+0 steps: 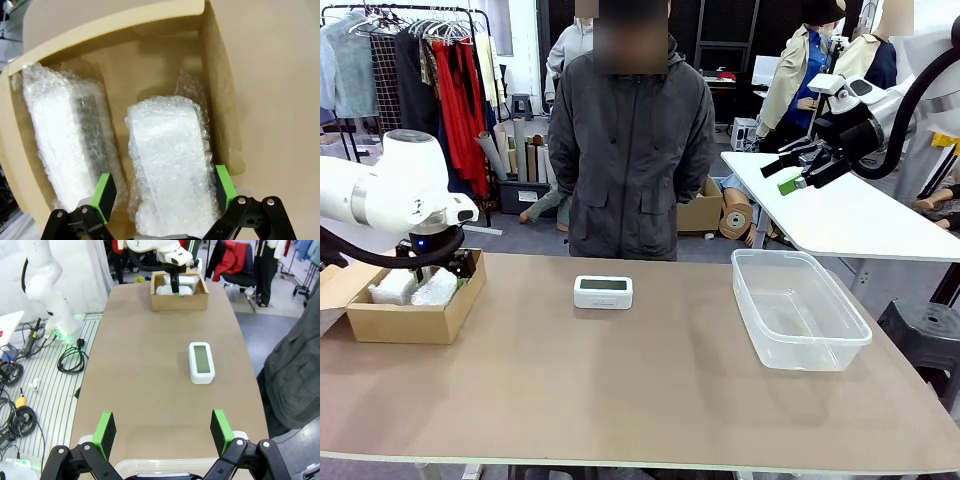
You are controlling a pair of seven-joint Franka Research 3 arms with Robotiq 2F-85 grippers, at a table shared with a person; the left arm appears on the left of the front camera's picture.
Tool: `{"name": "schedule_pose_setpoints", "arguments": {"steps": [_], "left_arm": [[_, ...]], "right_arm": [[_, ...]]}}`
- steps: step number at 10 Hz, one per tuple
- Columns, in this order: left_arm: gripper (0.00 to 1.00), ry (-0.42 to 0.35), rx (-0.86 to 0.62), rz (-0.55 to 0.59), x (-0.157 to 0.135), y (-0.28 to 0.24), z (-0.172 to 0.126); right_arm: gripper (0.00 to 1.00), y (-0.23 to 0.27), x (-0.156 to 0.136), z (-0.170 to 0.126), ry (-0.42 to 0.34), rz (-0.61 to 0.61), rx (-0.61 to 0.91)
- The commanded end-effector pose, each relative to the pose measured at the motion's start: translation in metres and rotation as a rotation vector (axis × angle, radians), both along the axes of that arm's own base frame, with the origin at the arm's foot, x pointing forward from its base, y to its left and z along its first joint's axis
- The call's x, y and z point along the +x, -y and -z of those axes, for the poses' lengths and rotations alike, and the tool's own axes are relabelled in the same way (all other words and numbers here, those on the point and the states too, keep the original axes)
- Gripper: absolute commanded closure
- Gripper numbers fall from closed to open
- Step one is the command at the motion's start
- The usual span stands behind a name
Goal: Separate and place wrapped and unwrapped clocks.
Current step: If the picked Digital clock is wrapped, place it in the Package Box ; if not, place it in the Organizing box, then pick up the Digital clock indicated by the person.
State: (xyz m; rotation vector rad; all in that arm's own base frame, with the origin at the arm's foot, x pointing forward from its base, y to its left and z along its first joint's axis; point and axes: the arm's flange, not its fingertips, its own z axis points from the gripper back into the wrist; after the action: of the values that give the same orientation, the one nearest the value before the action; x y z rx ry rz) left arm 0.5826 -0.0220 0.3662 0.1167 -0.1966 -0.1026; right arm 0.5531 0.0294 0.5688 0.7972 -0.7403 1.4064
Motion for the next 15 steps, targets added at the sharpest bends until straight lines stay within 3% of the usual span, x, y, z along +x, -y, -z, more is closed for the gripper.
{"name": "schedule_pose_setpoints", "arguments": {"steps": [1,5,13,14,15], "left_arm": [[0.00,0.030,-0.016,-0.008,-0.003,-0.004,-0.019],[0.00,0.040,-0.026,0.012,-0.006,-0.006,-0.048],[0.00,0.052,-0.023,-0.008,-0.002,-0.002,-0.039],[0.00,0.040,-0.024,-0.004,-0.003,-0.001,-0.037],[0.00,-0.044,-0.114,0.108,-0.009,0.004,-0.040]], "right_arm": [[0.00,0.000,0.000,-0.002,0.004,-0.001,-0.002],[0.00,0.000,0.000,-0.002,0.004,-0.001,-0.002],[0.00,0.000,0.000,-0.002,0.004,-0.001,-0.002],[0.00,0.000,0.000,-0.002,0.004,-0.001,-0.002],[0.00,0.000,0.000,-0.002,0.004,-0.001,-0.002]]}}
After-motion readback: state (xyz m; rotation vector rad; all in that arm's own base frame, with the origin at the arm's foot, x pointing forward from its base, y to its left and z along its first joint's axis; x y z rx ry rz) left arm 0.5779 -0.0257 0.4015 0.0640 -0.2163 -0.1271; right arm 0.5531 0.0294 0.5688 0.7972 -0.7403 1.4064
